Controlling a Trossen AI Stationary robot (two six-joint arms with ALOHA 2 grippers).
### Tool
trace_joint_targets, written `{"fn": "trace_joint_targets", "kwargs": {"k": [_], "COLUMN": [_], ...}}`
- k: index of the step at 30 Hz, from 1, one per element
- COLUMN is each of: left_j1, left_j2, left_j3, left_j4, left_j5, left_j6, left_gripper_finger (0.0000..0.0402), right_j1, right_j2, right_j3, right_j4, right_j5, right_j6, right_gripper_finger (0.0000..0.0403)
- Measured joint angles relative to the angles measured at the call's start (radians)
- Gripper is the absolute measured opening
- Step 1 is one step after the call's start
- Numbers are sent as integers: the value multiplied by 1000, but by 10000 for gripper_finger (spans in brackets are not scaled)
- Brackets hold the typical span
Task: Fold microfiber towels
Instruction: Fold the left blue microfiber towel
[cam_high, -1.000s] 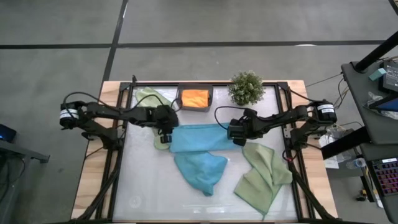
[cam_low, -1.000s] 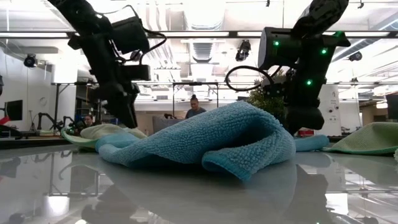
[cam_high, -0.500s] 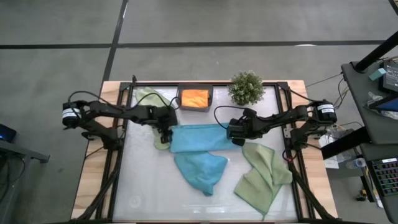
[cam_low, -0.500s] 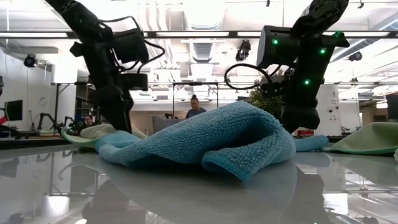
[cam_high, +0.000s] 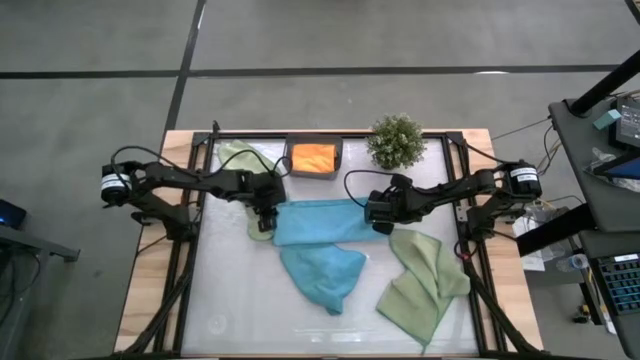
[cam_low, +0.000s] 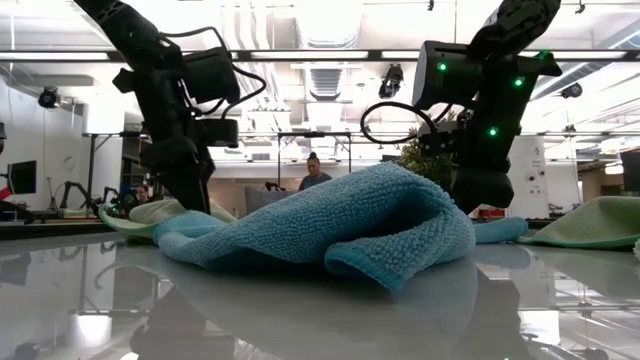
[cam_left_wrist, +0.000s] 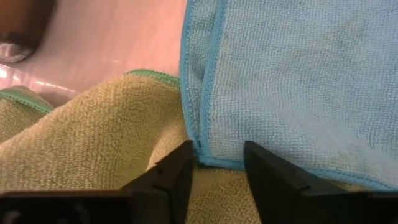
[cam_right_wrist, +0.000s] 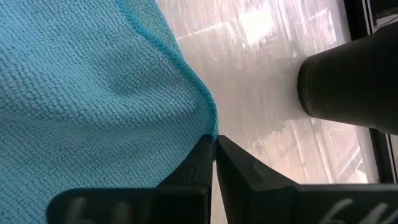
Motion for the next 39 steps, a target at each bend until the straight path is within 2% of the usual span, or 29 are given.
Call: {"fn": "trace_joint_targets", "kwargs": {"k": [7,9,12,18,22,28,34,39], "left_j1": [0,0,-2,-1,0,0,0,0], "left_j2": [0,-1,-15,-76,-103,-92,-82,-79], "left_j3": [0,3,12,33,33,17,-1,-1], "left_j4": [12,12,-7,-66,-66,-41,-41,-16], "left_j5": [0,0,-5,-131,-144,-172,-270,-282], "left_j6": [7,7,25,52,56,54,52,26], "left_gripper_finger": [17,6,4,1,1,0,0,0], "right_j1": [0,0,1,0,-4,-35,-59,-62], "right_j2": [0,0,0,0,0,0,1,1], "right_j3": [0,0,2,21,36,42,42,41], "right_j4": [7,7,-7,-35,-34,-35,-44,-35], "right_j5": [0,0,0,0,14,39,41,42], "right_j6": [0,0,-1,-14,-37,-53,-53,-51], "right_gripper_finger": [8,8,8,8,8,8,8,8]}}
